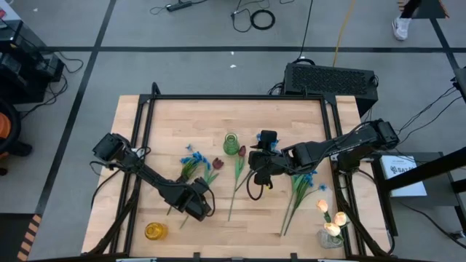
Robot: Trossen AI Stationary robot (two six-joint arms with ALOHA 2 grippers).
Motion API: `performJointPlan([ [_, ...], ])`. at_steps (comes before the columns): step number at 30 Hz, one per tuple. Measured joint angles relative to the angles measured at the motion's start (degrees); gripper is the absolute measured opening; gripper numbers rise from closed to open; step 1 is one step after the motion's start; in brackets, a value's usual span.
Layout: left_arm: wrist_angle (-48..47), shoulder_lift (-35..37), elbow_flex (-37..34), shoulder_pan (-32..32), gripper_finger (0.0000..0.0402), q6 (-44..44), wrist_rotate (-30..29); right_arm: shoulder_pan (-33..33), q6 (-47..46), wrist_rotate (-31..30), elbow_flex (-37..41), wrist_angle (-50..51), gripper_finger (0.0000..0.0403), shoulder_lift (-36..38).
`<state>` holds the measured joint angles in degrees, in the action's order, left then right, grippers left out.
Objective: Sort flowers into vase by color
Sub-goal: Put the left red flower into the yellow vase
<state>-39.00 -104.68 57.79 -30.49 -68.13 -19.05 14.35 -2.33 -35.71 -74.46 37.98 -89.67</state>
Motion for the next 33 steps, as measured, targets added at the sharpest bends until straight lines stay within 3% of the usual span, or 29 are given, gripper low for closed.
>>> performJointPlan([
  [10, -0.5, -0.1, -0.1, 0.2, 0.0007, 1.5, -0.1, 0.0, 0.0, 0.0, 0.0, 0.0, 0.0192, 0.0],
  [33, -5.9, -0.5, 4.8, 0.8, 0.0006, 5.6, -0.7, 0.0, 0.0, 0.0, 0.0, 0.0, 0.0192, 0.0],
])
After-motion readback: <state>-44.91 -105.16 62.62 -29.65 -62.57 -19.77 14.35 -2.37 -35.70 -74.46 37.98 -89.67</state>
